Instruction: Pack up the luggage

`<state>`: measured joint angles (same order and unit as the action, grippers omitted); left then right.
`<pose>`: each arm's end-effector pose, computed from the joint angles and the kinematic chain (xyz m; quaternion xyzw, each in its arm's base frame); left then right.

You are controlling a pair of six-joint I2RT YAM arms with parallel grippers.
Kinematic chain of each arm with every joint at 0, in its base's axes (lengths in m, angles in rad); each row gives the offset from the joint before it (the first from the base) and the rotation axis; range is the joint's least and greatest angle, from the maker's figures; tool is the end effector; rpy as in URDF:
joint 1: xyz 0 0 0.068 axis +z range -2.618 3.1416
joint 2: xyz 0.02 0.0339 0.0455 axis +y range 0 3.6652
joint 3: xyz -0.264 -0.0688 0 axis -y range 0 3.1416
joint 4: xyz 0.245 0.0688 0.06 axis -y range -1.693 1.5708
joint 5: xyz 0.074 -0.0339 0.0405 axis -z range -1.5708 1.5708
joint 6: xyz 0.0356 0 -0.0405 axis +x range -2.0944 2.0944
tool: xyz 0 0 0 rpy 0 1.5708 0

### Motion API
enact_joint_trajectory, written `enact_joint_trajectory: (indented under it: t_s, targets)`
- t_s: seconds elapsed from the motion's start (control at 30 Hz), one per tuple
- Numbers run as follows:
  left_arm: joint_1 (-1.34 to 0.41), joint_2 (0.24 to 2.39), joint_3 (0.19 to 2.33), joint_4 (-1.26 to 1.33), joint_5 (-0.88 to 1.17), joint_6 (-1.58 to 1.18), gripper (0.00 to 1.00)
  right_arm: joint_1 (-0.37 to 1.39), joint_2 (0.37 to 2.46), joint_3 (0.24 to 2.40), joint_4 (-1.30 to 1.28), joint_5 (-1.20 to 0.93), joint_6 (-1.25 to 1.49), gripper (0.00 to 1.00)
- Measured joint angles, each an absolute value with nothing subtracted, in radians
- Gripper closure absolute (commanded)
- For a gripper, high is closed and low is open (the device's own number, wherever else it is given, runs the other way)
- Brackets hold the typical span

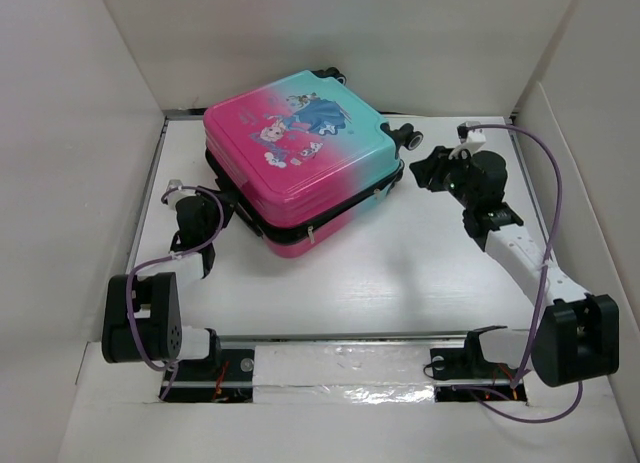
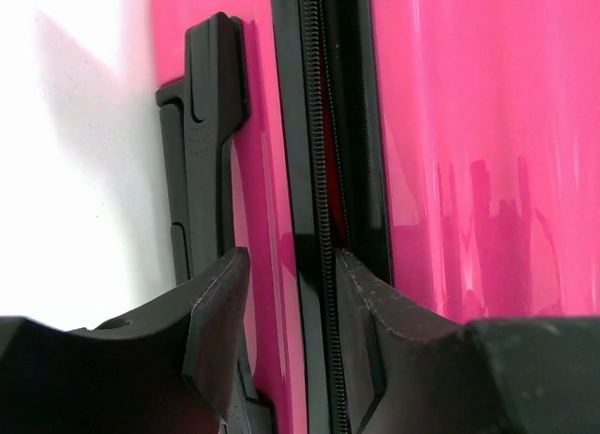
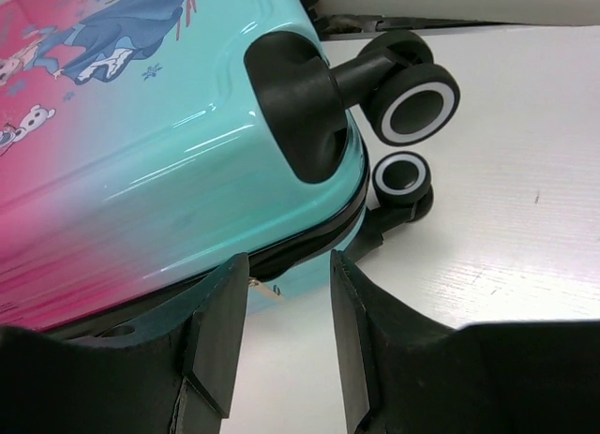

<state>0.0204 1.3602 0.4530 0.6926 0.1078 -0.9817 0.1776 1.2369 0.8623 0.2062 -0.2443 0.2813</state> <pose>0.2699 0.0017 0.1923 -0.3439 0.6983 -0.3268 0.5360 0.2844 0.0598 0.3109 -0.0392 0.7614 0.2363 0.6024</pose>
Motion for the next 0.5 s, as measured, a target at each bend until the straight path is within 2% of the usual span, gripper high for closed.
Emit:
enact_joint_trajectory:
  t_s: [0.07, 0.13, 0.33, 0.47, 0.5]
  targets:
    - [0.02, 1.355, 0.451, 0.687, 0.102, -0.98, 0.58, 0.176, 1.235, 0.862, 0.207, -0.244, 0.278, 0.54]
    - [0.02, 1.349, 0.449, 0.68, 0.097, -0.975, 0.57, 0.176, 1.237, 0.86, 0.206, -0.245, 0.276, 0.54]
    - [0.005, 1.327, 0.453, 0.644, 0.043, -0.967, 0.62, 0.176, 1.238, 0.849, 0.205, -0.245, 0.271, 0.54]
    - [-0.031, 1.262, 0.45, 0.572, -0.042, -0.966, 0.73, 0.169, 1.238, 0.847, 0.205, -0.245, 0.266, 0.54]
    - [-0.04, 1.242, 0.45, 0.55, -0.062, -0.966, 0.73, 0.168, 1.238, 0.846, 0.205, -0.245, 0.265, 0.54]
